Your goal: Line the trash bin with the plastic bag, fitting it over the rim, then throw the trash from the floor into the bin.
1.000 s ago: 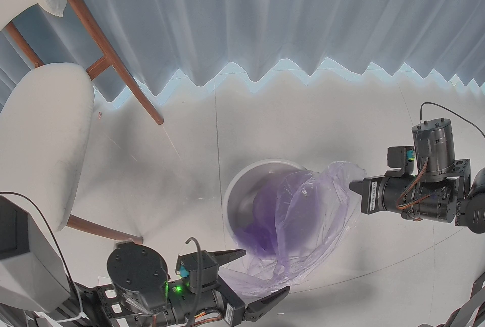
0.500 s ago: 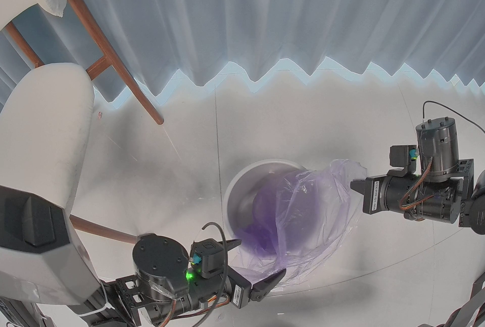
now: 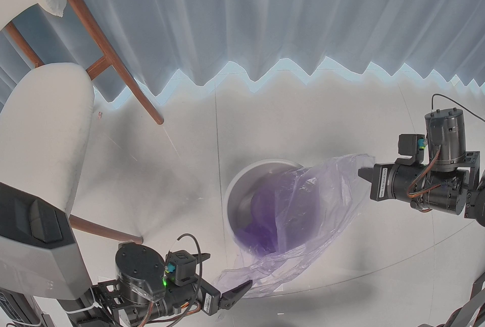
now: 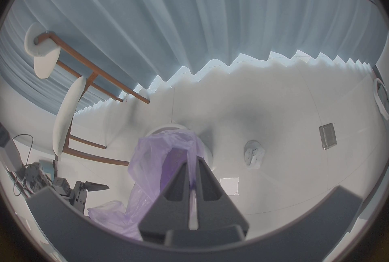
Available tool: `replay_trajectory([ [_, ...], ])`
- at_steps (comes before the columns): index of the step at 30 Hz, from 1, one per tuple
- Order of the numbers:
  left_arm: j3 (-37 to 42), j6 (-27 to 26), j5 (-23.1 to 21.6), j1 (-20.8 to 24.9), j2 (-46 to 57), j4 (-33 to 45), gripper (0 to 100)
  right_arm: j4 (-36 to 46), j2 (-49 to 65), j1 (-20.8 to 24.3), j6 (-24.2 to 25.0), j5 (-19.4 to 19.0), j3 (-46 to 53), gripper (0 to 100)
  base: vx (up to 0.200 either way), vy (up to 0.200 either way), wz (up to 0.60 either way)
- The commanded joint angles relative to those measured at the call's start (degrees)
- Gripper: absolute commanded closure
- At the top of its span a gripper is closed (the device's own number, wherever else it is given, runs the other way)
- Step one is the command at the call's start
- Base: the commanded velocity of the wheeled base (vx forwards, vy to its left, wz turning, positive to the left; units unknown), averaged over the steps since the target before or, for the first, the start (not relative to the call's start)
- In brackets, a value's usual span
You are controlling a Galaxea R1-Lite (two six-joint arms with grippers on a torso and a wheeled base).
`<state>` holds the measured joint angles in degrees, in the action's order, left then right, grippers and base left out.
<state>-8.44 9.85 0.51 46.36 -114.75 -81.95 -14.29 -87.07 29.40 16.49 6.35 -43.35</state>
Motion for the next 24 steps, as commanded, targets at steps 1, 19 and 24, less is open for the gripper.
replay_trajectory([
  [1,4.4,0.1,0.0,0.0,-1.1,-3.2,0,-0.1,0.6,-1.3,0.2,0.0,-0.7,100,0.0,0.0,0.0],
  [19,-2.0,2.2,0.8,0.7,-9.6,-6.8,0,0.0,1.9,-1.9,2.0,0.4,-2.3,100,0.0,0.0,0.0],
  [24,-3.3,2.2,0.9,0.7,-10.9,-6.8,0,0.0,1.9,-1.9,2.0,0.4,-2.3,100,0.0,0.0,0.0],
])
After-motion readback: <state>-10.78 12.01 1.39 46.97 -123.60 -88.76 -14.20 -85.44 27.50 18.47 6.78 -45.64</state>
